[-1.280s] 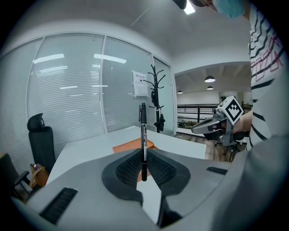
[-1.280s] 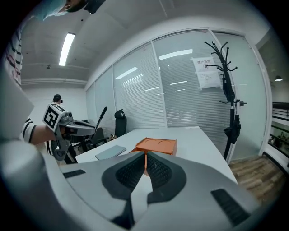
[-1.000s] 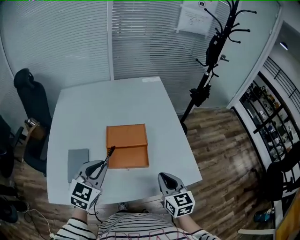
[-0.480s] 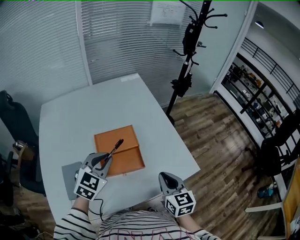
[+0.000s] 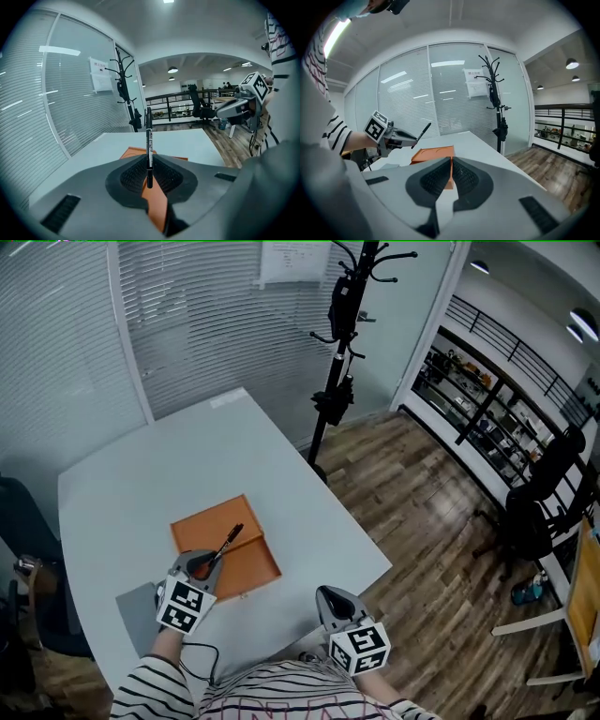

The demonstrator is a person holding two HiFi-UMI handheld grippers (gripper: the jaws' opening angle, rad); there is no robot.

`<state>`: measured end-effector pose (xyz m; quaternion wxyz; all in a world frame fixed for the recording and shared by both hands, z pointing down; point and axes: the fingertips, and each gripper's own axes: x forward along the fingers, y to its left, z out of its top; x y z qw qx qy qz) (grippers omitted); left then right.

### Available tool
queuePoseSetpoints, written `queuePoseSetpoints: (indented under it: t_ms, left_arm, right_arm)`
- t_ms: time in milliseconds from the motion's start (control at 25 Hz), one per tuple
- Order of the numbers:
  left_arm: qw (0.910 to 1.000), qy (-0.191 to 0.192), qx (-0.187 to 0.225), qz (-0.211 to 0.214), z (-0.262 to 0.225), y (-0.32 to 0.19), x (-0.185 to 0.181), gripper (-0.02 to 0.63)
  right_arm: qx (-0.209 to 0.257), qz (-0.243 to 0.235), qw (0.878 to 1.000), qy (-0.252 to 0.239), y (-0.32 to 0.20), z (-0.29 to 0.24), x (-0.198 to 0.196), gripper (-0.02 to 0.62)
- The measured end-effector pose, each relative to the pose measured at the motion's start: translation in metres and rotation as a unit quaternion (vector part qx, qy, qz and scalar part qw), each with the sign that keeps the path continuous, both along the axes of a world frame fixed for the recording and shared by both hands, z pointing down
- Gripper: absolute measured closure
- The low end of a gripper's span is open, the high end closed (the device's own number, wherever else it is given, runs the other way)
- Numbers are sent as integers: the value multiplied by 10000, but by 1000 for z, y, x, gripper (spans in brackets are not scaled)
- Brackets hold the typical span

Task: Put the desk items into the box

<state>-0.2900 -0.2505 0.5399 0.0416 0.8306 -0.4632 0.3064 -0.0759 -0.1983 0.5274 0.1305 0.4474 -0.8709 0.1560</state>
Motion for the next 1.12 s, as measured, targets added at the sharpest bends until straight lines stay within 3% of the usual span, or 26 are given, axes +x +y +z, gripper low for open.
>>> queuePoseSetpoints:
  t_ms: [520,880,1120]
  left_arm:
    - [9961,-339,-772,257,85,-9,11,552]
    - [9850,-850,-1380,592,125,-6,16,552]
    - [9757,-1134,-1789,565,146,-8,16,552]
  right_arm:
    - [-123,239,9996,93,6,10,11,568]
    - [-167,421,9989,75,7,13,25,568]
    - [-203,497,9985,66,11,15,32,568]
